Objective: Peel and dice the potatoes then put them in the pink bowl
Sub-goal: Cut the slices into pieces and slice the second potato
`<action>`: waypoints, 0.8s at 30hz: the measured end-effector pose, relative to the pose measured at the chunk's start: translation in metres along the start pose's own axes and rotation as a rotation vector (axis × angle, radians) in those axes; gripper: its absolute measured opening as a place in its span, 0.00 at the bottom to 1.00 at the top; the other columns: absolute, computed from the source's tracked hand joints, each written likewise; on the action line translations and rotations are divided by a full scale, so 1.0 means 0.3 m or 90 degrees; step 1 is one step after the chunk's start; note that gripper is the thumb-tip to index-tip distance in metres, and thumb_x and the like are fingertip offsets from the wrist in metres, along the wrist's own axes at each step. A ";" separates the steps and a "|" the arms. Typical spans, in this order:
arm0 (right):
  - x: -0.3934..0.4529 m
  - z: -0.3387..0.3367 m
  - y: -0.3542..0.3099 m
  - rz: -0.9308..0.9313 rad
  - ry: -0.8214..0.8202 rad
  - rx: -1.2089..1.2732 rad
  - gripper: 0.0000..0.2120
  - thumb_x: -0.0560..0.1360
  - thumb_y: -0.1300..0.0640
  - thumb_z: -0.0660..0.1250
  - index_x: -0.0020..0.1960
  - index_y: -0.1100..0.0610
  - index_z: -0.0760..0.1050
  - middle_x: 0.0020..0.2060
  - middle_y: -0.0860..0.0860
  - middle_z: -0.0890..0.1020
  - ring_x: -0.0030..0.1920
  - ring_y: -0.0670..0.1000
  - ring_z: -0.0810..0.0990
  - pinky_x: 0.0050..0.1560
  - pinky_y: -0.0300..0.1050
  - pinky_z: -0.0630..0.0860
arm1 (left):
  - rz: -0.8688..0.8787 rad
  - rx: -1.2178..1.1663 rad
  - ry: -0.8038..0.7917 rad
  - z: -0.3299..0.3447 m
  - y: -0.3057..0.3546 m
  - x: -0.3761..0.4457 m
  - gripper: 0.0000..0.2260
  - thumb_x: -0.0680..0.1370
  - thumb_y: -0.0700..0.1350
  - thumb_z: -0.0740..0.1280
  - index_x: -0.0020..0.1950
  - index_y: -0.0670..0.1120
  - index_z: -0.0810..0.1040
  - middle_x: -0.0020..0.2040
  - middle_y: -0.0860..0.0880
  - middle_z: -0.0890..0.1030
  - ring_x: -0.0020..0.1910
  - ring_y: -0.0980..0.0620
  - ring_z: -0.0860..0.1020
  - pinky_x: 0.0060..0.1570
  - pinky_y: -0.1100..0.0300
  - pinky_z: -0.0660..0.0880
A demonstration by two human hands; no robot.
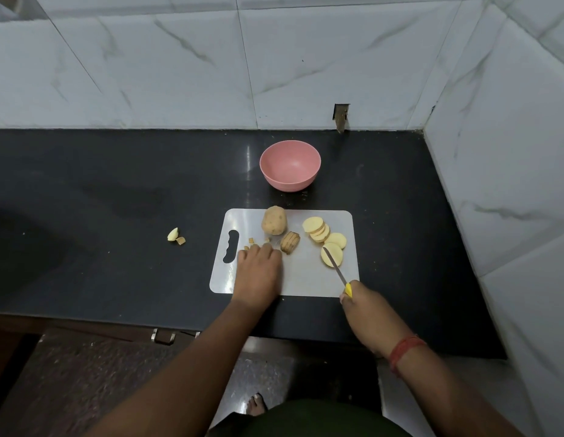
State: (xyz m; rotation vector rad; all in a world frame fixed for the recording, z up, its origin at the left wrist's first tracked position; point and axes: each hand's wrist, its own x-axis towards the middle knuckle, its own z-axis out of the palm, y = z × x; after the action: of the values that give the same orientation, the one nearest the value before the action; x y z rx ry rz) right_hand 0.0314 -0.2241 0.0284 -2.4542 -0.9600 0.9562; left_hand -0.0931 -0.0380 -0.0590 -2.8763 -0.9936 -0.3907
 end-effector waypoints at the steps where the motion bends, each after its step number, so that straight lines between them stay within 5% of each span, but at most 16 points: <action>1: -0.001 -0.001 0.001 0.000 -0.002 0.000 0.09 0.83 0.53 0.54 0.49 0.57 0.68 0.39 0.52 0.75 0.37 0.50 0.73 0.36 0.43 0.69 | -0.029 0.008 -0.002 0.002 -0.030 -0.005 0.08 0.68 0.37 0.73 0.40 0.47 0.75 0.39 0.48 0.75 0.38 0.44 0.73 0.40 0.50 0.66; 7: 0.010 0.003 -0.010 -0.007 0.007 -0.011 0.09 0.83 0.52 0.54 0.47 0.55 0.66 0.38 0.52 0.74 0.36 0.49 0.73 0.34 0.43 0.68 | -0.100 -0.032 0.010 0.002 -0.066 0.021 0.14 0.68 0.37 0.73 0.51 0.48 0.78 0.45 0.49 0.76 0.42 0.45 0.73 0.42 0.49 0.68; 14: 0.012 0.008 -0.031 -0.012 0.005 -0.016 0.10 0.83 0.51 0.54 0.47 0.56 0.66 0.37 0.52 0.74 0.36 0.50 0.73 0.34 0.43 0.68 | 0.017 -0.012 -0.008 -0.032 0.040 0.109 0.08 0.77 0.43 0.67 0.56 0.49 0.79 0.53 0.48 0.77 0.48 0.44 0.73 0.47 0.50 0.66; 19: 0.010 0.002 -0.030 -0.007 0.006 -0.007 0.10 0.83 0.52 0.54 0.47 0.56 0.66 0.38 0.52 0.75 0.36 0.49 0.73 0.34 0.43 0.69 | 0.116 0.053 -0.038 -0.009 0.019 0.112 0.15 0.73 0.41 0.68 0.61 0.47 0.78 0.54 0.46 0.77 0.50 0.43 0.74 0.48 0.47 0.70; 24: 0.011 -0.006 -0.023 0.000 0.002 0.000 0.10 0.83 0.51 0.54 0.50 0.57 0.68 0.38 0.52 0.74 0.37 0.50 0.74 0.37 0.44 0.71 | 0.220 0.071 -0.004 -0.003 0.001 0.094 0.11 0.74 0.42 0.68 0.56 0.46 0.79 0.58 0.42 0.77 0.52 0.39 0.75 0.48 0.47 0.72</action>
State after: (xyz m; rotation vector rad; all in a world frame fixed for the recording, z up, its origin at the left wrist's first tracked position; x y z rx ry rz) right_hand 0.0311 -0.2169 0.0317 -2.4552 -0.9598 0.9516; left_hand -0.0717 -0.0215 -0.0507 -2.8686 -0.4843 -0.2886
